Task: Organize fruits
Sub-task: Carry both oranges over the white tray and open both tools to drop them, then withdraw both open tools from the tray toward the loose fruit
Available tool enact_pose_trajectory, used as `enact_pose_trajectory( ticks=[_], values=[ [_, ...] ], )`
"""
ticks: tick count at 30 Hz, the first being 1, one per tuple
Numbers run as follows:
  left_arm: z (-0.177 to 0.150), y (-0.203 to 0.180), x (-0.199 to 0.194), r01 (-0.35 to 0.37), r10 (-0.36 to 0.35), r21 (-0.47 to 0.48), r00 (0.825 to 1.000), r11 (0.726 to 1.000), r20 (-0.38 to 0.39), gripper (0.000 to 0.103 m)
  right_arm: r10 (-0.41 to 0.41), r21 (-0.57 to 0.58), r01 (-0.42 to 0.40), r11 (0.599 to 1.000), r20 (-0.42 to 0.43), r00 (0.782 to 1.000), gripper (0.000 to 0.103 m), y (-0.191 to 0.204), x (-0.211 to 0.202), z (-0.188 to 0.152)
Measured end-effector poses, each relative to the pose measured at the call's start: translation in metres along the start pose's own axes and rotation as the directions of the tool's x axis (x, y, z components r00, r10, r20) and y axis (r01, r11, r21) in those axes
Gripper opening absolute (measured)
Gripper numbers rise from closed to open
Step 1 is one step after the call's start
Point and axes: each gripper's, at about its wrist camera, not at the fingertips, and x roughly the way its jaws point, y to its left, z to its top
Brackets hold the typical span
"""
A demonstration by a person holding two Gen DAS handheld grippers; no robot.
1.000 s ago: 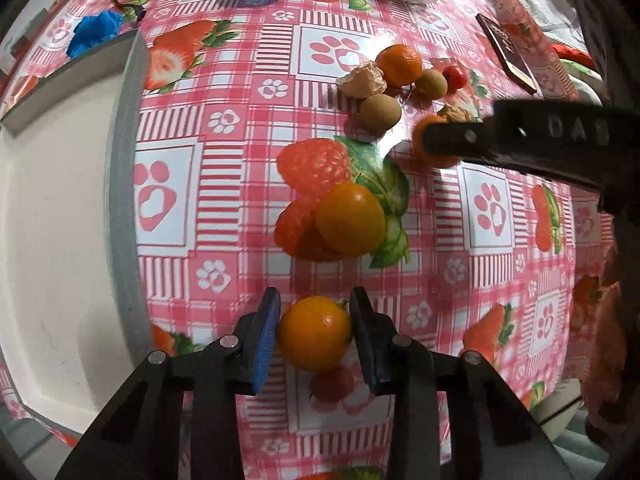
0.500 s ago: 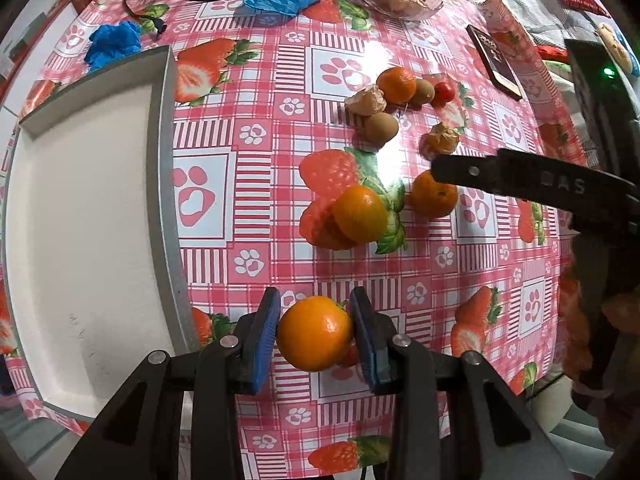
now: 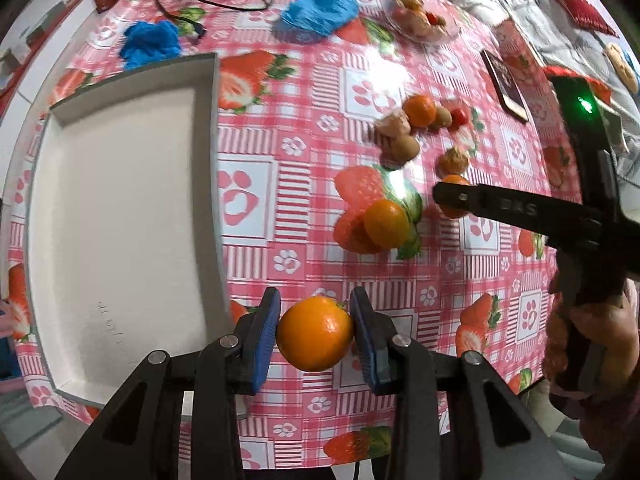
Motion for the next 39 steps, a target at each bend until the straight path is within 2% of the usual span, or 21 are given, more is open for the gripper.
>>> enact_pose_trajectory(
  ticks=[5, 8, 13, 19, 26, 34, 35, 36, 37, 38, 39],
  values=[
    [0.003, 0.025, -0.016, -0.028, 0.031, -0.052, 0.999, 0.998, 0.040, 0.039, 0.048, -0.033, -0.047, 0.998, 0.028, 0.998, 0.039, 0.017, -0.023, 0.005],
    [0.006, 0.045, -0.022, -0.054, 0.060, -0.089, 0.997, 0.995, 0.057, 0.039, 0.085, -0.077, -0.082, 0.994, 0.037, 0.996, 0.039, 0.044, -0.030, 0.010],
    [0.004, 0.079, -0.022, -0.130, 0.139, -0.140, 0.989, 0.982, 0.056, 0.039, 0.160, -0.185, -0.155, 0.971, 0.012, 0.987, 0.039, 0.109, -0.025, 0.013],
    [-0.004, 0.118, -0.009, -0.203, 0.209, -0.198, 0.978, 0.959, 0.010, 0.039, 0.209, -0.297, -0.215, 0.930, -0.053, 0.977, 0.039, 0.186, -0.001, 0.006],
    [-0.019, 0.152, 0.009, -0.231, 0.226, -0.238, 0.973, 0.943, -0.048, 0.039, 0.189, -0.363, -0.225, 0.904, -0.133, 0.973, 0.039, 0.233, 0.032, -0.003],
    [-0.023, 0.161, 0.020, -0.230, 0.223, -0.231, 0.973, 0.945, -0.056, 0.040, 0.141, -0.370, -0.205, 0.906, -0.192, 0.971, 0.039, 0.239, 0.055, -0.005],
    [-0.023, 0.160, 0.021, -0.226, 0.220, -0.225, 0.974, 0.948, -0.054, 0.042, 0.137, -0.371, -0.203, 0.906, -0.195, 0.971, 0.039, 0.239, 0.057, -0.006],
    [-0.026, 0.160, 0.021, -0.225, 0.219, -0.222, 0.974, 0.949, -0.051, 0.052, 0.135, -0.372, -0.202, 0.906, -0.198, 0.971, 0.040, 0.239, 0.058, -0.007],
    [-0.028, 0.158, 0.021, -0.230, 0.224, -0.219, 0.973, 0.948, -0.048, 0.063, 0.137, -0.371, -0.206, 0.906, -0.204, 0.969, 0.046, 0.239, 0.059, -0.008],
    [-0.030, 0.158, 0.019, -0.239, 0.236, -0.215, 0.971, 0.947, -0.040, 0.068, 0.146, -0.369, -0.217, 0.904, -0.209, 0.967, 0.051, 0.240, 0.059, -0.009],
    [-0.030, 0.157, 0.018, -0.243, 0.242, -0.214, 0.970, 0.946, -0.033, 0.072, 0.153, -0.369, -0.223, 0.902, -0.210, 0.966, 0.066, 0.239, 0.057, -0.008]
  ],
)
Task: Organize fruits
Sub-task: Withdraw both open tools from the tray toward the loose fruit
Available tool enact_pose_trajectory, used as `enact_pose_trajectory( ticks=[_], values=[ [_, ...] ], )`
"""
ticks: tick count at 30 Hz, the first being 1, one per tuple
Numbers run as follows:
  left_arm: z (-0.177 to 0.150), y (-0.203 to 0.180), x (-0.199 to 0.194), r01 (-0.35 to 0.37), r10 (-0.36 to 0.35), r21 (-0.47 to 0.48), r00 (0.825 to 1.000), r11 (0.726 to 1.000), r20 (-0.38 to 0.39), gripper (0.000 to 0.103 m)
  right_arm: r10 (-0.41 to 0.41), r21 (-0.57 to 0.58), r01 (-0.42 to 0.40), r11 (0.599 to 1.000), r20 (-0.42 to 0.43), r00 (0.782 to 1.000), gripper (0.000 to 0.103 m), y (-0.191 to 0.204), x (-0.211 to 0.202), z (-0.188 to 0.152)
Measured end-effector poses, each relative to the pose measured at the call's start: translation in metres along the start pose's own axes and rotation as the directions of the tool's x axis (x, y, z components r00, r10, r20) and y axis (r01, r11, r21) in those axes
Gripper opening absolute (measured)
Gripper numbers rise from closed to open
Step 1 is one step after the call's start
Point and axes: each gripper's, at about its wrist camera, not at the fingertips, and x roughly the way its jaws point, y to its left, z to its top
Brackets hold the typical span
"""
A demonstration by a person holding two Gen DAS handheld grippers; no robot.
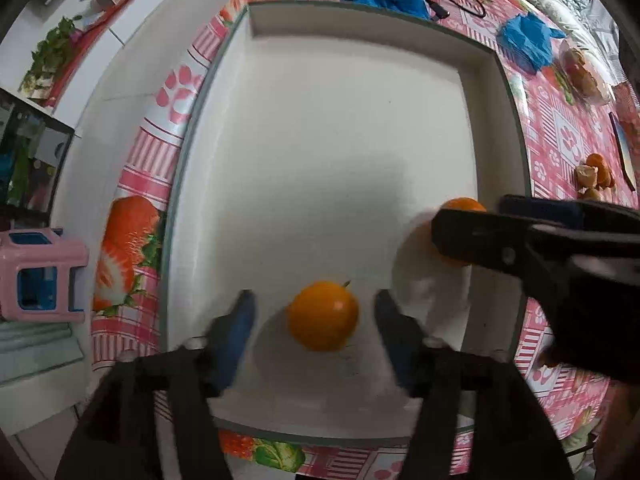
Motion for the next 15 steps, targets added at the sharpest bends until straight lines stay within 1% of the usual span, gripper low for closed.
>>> enact_pose_trajectory(
  ticks=[1, 2, 5, 8, 9, 10, 11, 12, 15],
  values=[
    [-0.001, 0.000, -0.003, -0.003, 0.003, 0.003, 1.000, 1.000, 0.008, 0.075, 0.004, -0.005, -0.004, 1.000, 0.011, 1.000, 0.080, 0.001, -0.003, 0.000],
    [-0.001, -0.001, -0.006, -0.005, 0.005, 0.004, 1.000, 1.000, 0.009, 0.075, 0.005, -0.011, -0.005, 1.000, 0.030, 1.000, 0.081, 0.003, -0.008, 0.000],
    [-0.002, -0.002, -0.012, -0.006, 0.006, 0.010, 1.000, 1.000, 0.015, 0.077, 0.023, -0.006, -0.023, 1.000, 0.064, 0.998, 0.081, 0.003, -0.020, 0.001],
    [-0.001, -0.014, -0.023, -0.018, 0.017, 0.045, 0.999, 0.999, 0.033, 0.078, 0.026, 0.017, -0.028, 0.999, 0.100, 0.995, 0.082, -0.004, -0.035, 0.000],
    [-0.001, -0.020, -0.028, -0.019, 0.016, 0.062, 0.999, 0.998, 0.043, 0.078, 0.023, 0.035, -0.027, 0.999, 0.119, 0.993, 0.094, -0.011, -0.043, -0.001],
    [0.000, -0.028, -0.033, -0.017, 0.012, 0.084, 0.998, 0.996, 0.055, 0.078, 0.016, 0.049, -0.023, 0.999, 0.133, 0.991, 0.103, -0.017, -0.048, -0.003],
    [0.002, -0.038, -0.037, -0.011, 0.004, 0.107, 0.998, 0.994, 0.066, 0.078, 0.003, 0.075, -0.015, 0.997, 0.160, 0.987, 0.103, -0.028, -0.057, -0.008],
    [0.003, -0.046, -0.041, -0.005, -0.004, 0.124, 0.997, 0.992, 0.073, 0.078, -0.007, 0.092, -0.008, 0.996, 0.169, 0.986, 0.103, -0.032, -0.061, -0.010],
    [0.006, -0.077, -0.051, 0.033, -0.049, 0.190, 0.996, 0.981, 0.080, 0.078, -0.060, 0.190, 0.022, 0.982, 0.195, 0.979, 0.103, -0.071, -0.082, -0.024]
  ],
)
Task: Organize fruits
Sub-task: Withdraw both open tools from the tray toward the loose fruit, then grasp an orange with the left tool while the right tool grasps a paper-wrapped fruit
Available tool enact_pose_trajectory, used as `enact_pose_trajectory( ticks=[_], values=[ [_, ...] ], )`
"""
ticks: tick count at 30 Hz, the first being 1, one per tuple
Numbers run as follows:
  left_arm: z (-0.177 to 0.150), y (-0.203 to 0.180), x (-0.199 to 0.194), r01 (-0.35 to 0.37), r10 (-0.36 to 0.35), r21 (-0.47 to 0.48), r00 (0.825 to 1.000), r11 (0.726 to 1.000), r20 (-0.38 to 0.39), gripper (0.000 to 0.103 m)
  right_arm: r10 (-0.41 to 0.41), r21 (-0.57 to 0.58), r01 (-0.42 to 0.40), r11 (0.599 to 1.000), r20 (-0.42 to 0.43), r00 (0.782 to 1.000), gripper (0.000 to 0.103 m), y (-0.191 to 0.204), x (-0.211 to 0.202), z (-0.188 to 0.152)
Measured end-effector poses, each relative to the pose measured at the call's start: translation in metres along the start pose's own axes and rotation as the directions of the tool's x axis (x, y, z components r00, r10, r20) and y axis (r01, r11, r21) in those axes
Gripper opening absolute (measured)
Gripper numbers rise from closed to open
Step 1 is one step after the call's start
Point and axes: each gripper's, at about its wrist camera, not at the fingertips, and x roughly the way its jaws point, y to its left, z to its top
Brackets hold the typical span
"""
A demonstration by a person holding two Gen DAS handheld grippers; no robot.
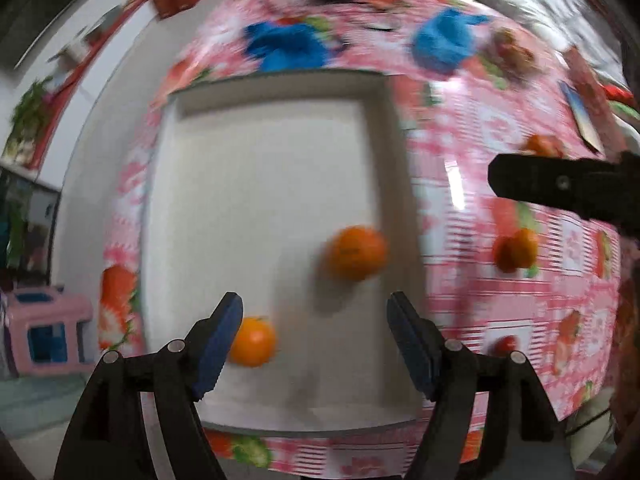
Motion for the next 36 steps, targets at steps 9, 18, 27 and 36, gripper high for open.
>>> enact_pose_trajectory(
  ticks=[9, 18, 27, 36],
  values=[
    [0.022, -0.086, 0.007, 0.124, -0.122, 0.166, 0.992, 0.978, -0.024, 0.078, -0.199, 0.320, 0.184, 0.929, 0.013, 0.980, 0.103, -0.147, -0.052, -0.041],
    [0.039, -0.143, 0.041, 0.129, -0.119, 0.199, 0.991, 0.971, -0.066, 0.078, -0.234, 0.382, 0.226, 0.896, -0.026, 0.972, 0.103, -0.200, -0.061, -0.068],
    [0.043, -0.159, 0.062, 0.106, -0.091, 0.174, 0.991, 0.979, -0.094, 0.078, -0.204, 0.298, 0.195, 0.934, -0.001, 0.979, 0.103, -0.186, -0.047, -0.042],
    [0.041, -0.163, 0.078, 0.077, -0.061, 0.145, 0.992, 0.987, -0.112, 0.078, -0.224, 0.203, 0.225, 0.953, -0.027, 0.974, 0.103, -0.173, -0.017, -0.018]
  ],
)
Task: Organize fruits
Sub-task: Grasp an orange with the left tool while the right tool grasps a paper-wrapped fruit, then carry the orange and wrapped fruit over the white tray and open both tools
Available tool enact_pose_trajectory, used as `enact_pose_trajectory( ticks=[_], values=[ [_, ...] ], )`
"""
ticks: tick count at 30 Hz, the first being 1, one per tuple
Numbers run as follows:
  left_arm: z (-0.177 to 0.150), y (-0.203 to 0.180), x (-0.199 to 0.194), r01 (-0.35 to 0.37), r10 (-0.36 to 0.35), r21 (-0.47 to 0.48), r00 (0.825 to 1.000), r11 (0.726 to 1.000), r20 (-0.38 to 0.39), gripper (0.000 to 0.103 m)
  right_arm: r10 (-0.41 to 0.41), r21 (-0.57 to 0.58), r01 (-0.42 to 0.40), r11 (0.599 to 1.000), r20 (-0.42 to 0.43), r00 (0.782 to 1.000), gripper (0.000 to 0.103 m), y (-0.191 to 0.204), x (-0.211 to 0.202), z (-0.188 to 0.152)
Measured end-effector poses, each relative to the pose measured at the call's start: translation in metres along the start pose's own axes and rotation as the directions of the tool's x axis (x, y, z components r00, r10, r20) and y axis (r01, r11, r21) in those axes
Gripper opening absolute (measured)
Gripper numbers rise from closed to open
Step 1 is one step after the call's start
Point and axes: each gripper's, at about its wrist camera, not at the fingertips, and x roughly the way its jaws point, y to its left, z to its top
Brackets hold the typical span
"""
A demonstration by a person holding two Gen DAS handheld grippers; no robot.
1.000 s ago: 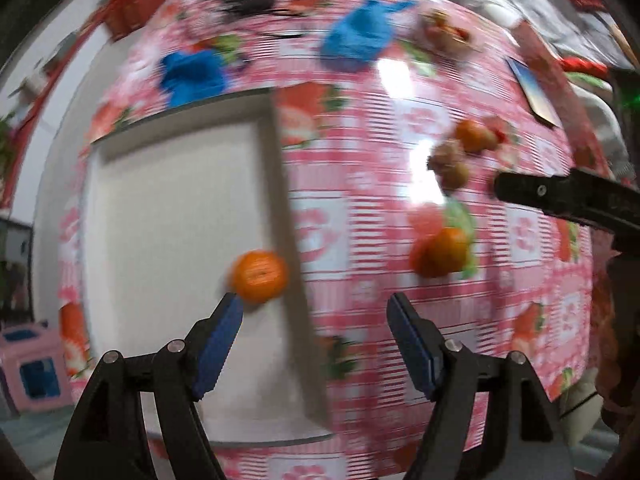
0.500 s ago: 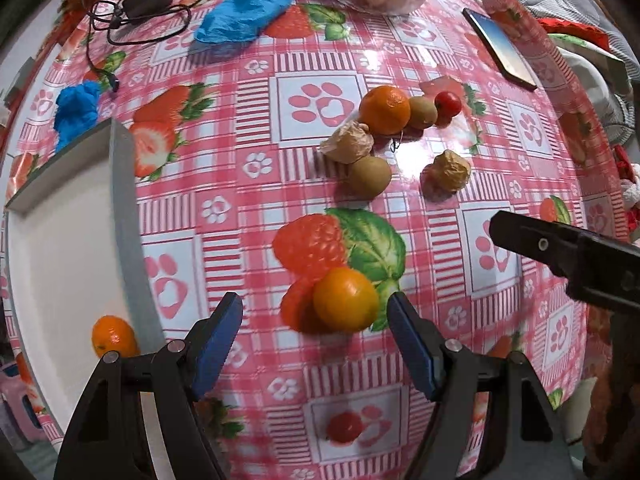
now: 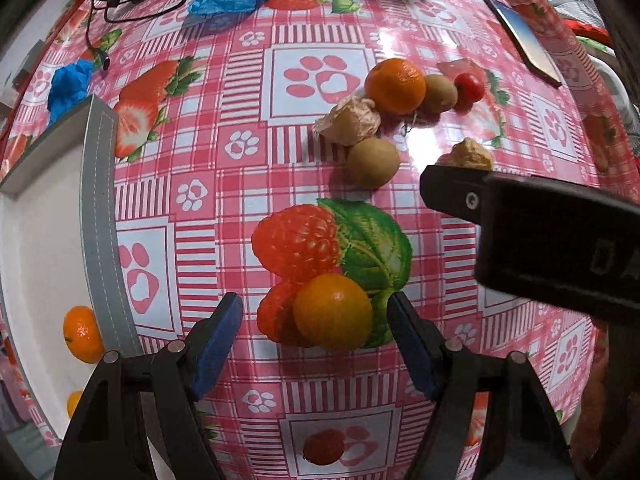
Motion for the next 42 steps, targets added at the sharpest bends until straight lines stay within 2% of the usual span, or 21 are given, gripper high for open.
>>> enact_pose_trajectory(
  ticks=[2, 3, 4, 5, 6, 8, 9, 10, 11, 12, 20, 30, 35, 42],
  values=[
    [0.000, -0.001, 0.001, -0.006, 0.006, -0.002, 1.000, 1.000, 0.004, 0.078, -0.021, -0.005, 0.021, 1.000, -0.003, 1.000, 0.103, 0.002, 0.005, 0.002],
    [-0.001, -0.003, 0.005, -0.008, 0.008, -0.001, 1.000, 1.000, 0.006, 0.078, -0.028, -0.006, 0.028, 1.000, -0.003, 1.000, 0.098, 0.003, 0.006, 0.002],
    [-0.001, -0.004, 0.006, -0.011, 0.011, 0.000, 1.000, 1.000, 0.008, 0.077, -0.029, -0.005, 0.029, 1.000, -0.005, 1.000, 0.088, 0.003, 0.009, 0.004],
    [-0.002, -0.004, 0.006, -0.017, 0.017, 0.001, 1.000, 1.000, 0.011, 0.076, -0.050, -0.011, 0.050, 0.999, -0.002, 0.999, 0.087, 0.005, 0.010, 0.006],
    [-0.002, -0.005, 0.005, -0.027, 0.027, 0.004, 1.000, 1.000, 0.015, 0.071, -0.052, -0.017, 0.052, 0.999, 0.002, 0.999, 0.087, 0.008, 0.010, 0.008],
    [-0.002, -0.005, 0.003, -0.030, 0.029, 0.009, 0.999, 1.000, 0.025, 0.062, -0.057, -0.035, 0.057, 0.998, 0.013, 0.998, 0.077, 0.013, 0.010, 0.011],
    [-0.002, -0.006, 0.001, -0.028, 0.027, 0.012, 0.999, 1.000, 0.027, 0.054, -0.069, -0.044, 0.070, 0.997, 0.022, 0.997, 0.067, 0.015, 0.009, 0.012],
    [-0.001, -0.007, 0.000, -0.028, 0.028, 0.017, 0.999, 0.999, 0.030, 0.043, -0.078, -0.050, 0.079, 0.996, 0.028, 0.997, 0.052, 0.017, 0.009, 0.013],
    [-0.002, -0.008, -0.001, -0.027, 0.027, 0.027, 0.999, 0.999, 0.034, 0.038, -0.061, -0.053, 0.062, 0.997, 0.027, 0.998, 0.040, 0.018, 0.008, 0.015],
    [-0.002, -0.009, -0.001, -0.024, 0.023, 0.032, 0.999, 0.999, 0.032, 0.038, -0.050, -0.052, 0.051, 0.997, 0.019, 0.999, 0.032, 0.018, 0.009, 0.015],
    [-0.011, 0.003, -0.020, 0.047, -0.048, 0.015, 0.997, 0.999, 0.054, 0.038, 0.034, -0.005, -0.034, 0.999, 0.025, 0.999, 0.032, -0.007, -0.009, 0.002],
    [-0.018, 0.036, -0.059, 0.051, -0.047, -0.039, 0.995, 0.998, 0.093, 0.038, 0.059, -0.016, -0.058, 0.998, 0.033, 0.998, 0.033, -0.009, -0.034, -0.016],
    [-0.022, 0.058, -0.072, 0.041, -0.033, -0.076, 0.994, 0.996, 0.103, 0.038, 0.076, -0.037, -0.075, 0.997, 0.034, 0.997, 0.033, 0.011, -0.040, -0.017],
    [-0.032, 0.108, -0.085, 0.005, 0.015, -0.166, 0.993, 0.986, 0.119, 0.038, 0.119, -0.108, -0.114, 0.988, 0.038, 0.992, 0.033, 0.061, -0.044, -0.011]
  ],
)
